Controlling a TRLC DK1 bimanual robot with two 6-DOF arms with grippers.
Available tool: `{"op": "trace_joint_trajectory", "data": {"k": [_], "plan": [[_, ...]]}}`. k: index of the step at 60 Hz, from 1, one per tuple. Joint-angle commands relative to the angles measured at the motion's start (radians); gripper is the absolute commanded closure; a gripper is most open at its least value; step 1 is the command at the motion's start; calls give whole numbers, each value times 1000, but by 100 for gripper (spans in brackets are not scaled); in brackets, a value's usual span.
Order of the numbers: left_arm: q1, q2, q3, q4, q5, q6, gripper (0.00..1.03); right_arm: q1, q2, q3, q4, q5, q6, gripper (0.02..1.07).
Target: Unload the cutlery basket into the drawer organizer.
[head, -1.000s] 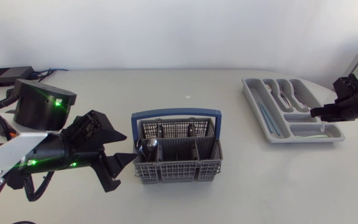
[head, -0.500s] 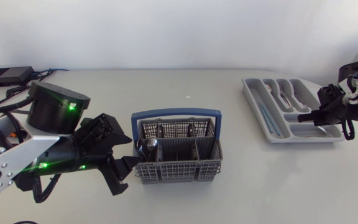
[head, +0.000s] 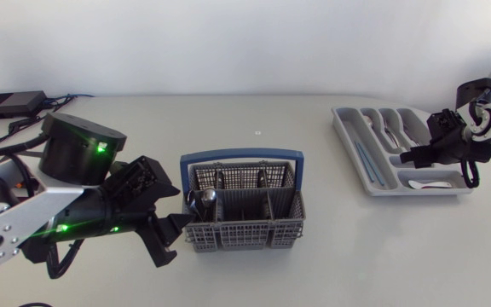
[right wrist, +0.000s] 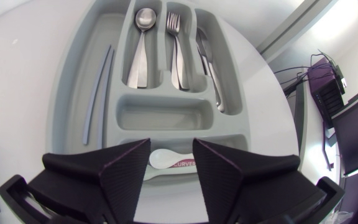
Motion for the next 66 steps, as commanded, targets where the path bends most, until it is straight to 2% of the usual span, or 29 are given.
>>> {"op": "trace_joint_trajectory", "data": {"k": [1, 19, 24, 34, 42, 53, 60, 66], "plan": [[2, -10, 26, -6, -12, -18, 33, 17, -13, -20, 13, 16, 11, 37], [15, -28, 33, 2, -12, -6, 33, 23, -173, -76, -10, -2, 5, 32], [23, -30, 34, 12, -12, 0, 33, 43, -271, -129, -36, -35, -4, 27], [51, -34, 23, 29, -12, 12, 33, 103, -481, -204, -115, -163, -20, 27], [77, -34, 19, 35, -11, 12, 33, 203, -662, -241, -202, -260, -47, 27], [81, -45, 11, 35, -9, 12, 33, 442, -837, -277, -299, -269, -40, 27], [69, -41, 16, 35, -8, 11, 33, 546, -871, -290, -329, -271, -10, 27], [66, -31, 20, 35, -8, 8, 33, 611, -900, -317, -323, -269, -4, 19]]}}
